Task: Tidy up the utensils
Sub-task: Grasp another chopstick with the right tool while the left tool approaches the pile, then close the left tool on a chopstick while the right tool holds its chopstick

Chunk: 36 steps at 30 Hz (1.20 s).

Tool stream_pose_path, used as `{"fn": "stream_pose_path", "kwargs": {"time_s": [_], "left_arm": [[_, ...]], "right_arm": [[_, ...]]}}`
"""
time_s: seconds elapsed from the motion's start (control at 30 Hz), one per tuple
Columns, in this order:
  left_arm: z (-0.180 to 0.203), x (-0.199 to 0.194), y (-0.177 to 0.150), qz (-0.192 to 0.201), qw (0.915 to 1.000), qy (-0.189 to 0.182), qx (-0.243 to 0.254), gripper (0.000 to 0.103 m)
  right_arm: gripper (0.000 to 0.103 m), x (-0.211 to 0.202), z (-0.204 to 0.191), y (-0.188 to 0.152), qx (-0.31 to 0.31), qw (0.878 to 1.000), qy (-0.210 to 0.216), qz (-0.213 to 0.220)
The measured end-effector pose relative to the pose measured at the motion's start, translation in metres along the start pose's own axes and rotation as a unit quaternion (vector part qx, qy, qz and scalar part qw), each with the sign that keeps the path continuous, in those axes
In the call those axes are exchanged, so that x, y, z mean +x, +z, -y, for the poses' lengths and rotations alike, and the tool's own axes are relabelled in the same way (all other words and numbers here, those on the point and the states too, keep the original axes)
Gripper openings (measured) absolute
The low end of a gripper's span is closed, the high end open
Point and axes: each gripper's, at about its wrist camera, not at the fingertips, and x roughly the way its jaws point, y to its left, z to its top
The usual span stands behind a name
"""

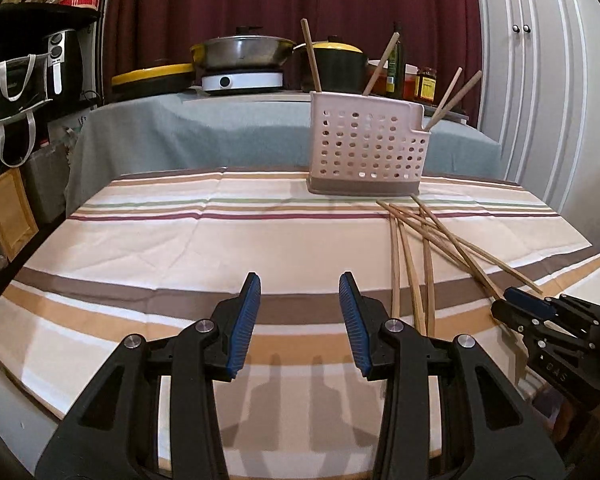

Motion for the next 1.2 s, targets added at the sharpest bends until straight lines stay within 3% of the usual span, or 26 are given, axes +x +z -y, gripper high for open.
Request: {"fn": "stream_pose_path", "kwargs": {"time_s": [0.17, 0.5, 0.9, 1.1, 1.2], "left_arm": [[0.005, 0.001, -0.002, -0.003, 1.0, -0.005, 0.001, 0.04], [0.02, 0.006, -0.009, -0.011, 0.9995, -0.027, 0.014, 0.04], [0.044, 0.015, -0.028, -0.044, 0.9963, -0.056, 0.048, 0.038], [0.041, 0.022, -0.035, -0.065, 0.9956, -0.054, 0.041, 0.028], [0.041, 0.022, -0.035, -0.065, 0.9953, -0.056, 0.045, 0.018]], "right_arm": [[0.007, -0.001, 0.006, 0.001, 0.013, 1.0, -0.004, -0.004], [0.007, -0.021, 0.025, 0.014, 0.019, 0.999, -0.028, 0.035], [0.007, -0.03, 0.063, 0.011, 0.037, 0.996, -0.059, 0.051], [0.007, -0.03, 0.07, 0.007, 0.044, 0.996, -0.057, 0.05], [0.007, -0.03, 0.07, 0.007, 0.044, 0.996, -0.054, 0.051]]}}
